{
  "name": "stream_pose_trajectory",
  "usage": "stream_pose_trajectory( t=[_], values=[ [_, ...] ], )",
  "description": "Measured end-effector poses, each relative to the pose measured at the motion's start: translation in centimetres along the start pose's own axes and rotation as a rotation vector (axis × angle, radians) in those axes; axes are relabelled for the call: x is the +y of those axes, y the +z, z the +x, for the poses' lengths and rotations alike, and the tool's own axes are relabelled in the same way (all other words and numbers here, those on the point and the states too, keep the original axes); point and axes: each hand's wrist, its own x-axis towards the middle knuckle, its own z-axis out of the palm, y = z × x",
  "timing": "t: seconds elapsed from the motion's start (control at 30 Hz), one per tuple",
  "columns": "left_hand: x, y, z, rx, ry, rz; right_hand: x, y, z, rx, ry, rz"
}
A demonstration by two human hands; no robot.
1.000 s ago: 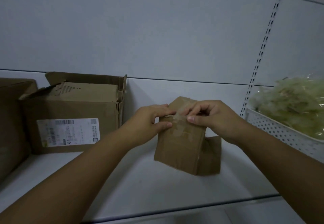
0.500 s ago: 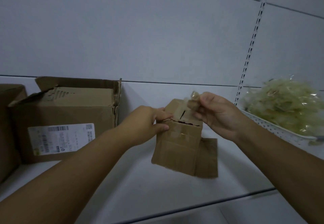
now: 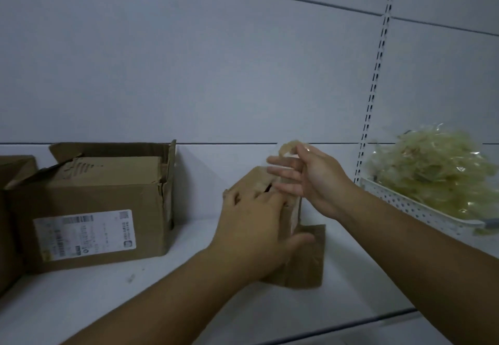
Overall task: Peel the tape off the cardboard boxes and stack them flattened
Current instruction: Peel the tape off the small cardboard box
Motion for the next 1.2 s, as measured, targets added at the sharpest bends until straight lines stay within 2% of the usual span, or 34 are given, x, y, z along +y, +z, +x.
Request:
stream_pose_trajectory(
  t=[0.1, 0.2, 0.3, 0.43, 0.47, 0.53, 0.6, 0.77, 1.0, 1.1, 1.2],
  values=[
    [-1.6, -0.9, 0.9, -0.022, 0.034, -0.08, -2.0, -1.5, 1.4, 0.103, -0.075, 0.076],
    [-4.0, -3.3, 1.3, -0.276, 0.028, -0.166, -3.3, -3.1, 2.0, 0.069, -0.051, 0.308],
    [-6.0, -4.9, 1.6, -0.458, -0.033, -0.048, -3.3, -4.7, 2.1, 0.027, 0.009, 0.499],
    [-5.8, -6.4, 3.4, -0.611, -0.131, 0.109, -2.5, -5.8, 2.0, -0.021, 0.121, 0.403],
    [-5.0, -6.3, 4.3, -0.587, -0.156, 0.135, -2.1, -5.8, 1.9, -0.034, 0.144, 0.379],
    [-3.1, -5.0, 6.3, -0.397, -0.166, 0.168, -1.7, -5.9, 1.7, -0.077, 0.168, 0.32],
    [-1.3, -2.7, 8.1, -0.261, -0.188, 0.057, -1.5, -6.1, 1.7, -0.119, 0.153, 0.218],
    [-0.5, 0.7, 9.5, -0.461, -0.3, -0.16, -2.2, -7.6, 1.7, -0.094, 0.02, -0.05],
    [-1.2, 1.2, 9.9, -0.482, -0.287, -0.067, -4.6, -11.8, 0.5, -0.09, -0.016, 0.05],
    [-1.2, 1.4, 9.9, -0.484, -0.282, -0.054, -5.1, -13.5, 0.0, -0.047, -0.051, 0.016],
    [-1.1, 1.5, 9.9, -0.475, -0.293, -0.055, -5.1, -14.8, -0.2, -0.084, -0.031, -0.116]
  ],
)
